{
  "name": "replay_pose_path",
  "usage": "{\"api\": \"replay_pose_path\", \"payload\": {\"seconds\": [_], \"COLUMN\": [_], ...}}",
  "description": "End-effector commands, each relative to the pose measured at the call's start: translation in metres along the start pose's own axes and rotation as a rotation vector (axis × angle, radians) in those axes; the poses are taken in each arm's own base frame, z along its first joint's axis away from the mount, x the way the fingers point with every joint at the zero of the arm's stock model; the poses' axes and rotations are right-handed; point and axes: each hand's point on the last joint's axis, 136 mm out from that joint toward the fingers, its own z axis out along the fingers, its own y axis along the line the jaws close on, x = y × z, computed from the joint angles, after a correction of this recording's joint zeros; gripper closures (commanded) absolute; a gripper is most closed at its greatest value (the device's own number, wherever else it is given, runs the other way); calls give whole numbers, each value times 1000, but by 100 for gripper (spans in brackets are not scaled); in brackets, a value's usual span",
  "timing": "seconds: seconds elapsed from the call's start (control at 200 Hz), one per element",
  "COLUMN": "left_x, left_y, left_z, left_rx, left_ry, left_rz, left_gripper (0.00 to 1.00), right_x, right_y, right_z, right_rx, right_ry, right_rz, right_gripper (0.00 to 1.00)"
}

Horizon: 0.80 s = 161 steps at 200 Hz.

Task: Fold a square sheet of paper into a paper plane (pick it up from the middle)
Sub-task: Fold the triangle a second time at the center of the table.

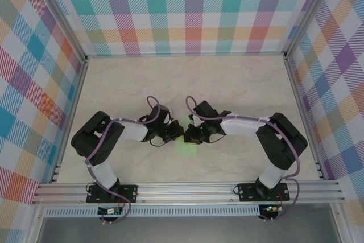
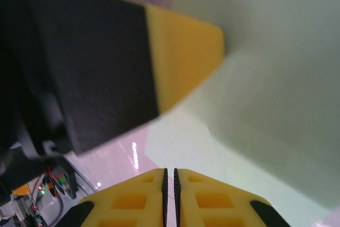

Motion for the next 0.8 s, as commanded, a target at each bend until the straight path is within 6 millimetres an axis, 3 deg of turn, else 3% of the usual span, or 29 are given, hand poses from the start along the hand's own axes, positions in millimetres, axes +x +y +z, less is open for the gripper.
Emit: {"api": "replay_pose_path", "payload": {"seconds": [0.0,0.13,0.315,0.8], "left_x": [11,11,10,6], "left_y": [40,38,39,45], "left_z": [5,5,4,1], "left_rx": [-137,-132,-139,-170], "left_ry": [5,6,1,-33], "left_rz": [-33,-33,-35,-60], "left_gripper": [100,100,100,100], "right_x": [-12,-15,2,26], "right_y": [2,-17,-40,-50], "right_z": [14,25,39,24], "right_rx": [-11,54,74,90], "right_ry": [1,-6,37,57], "right_rz": [44,78,119,113], "right_gripper": [88,89,89,88]}}
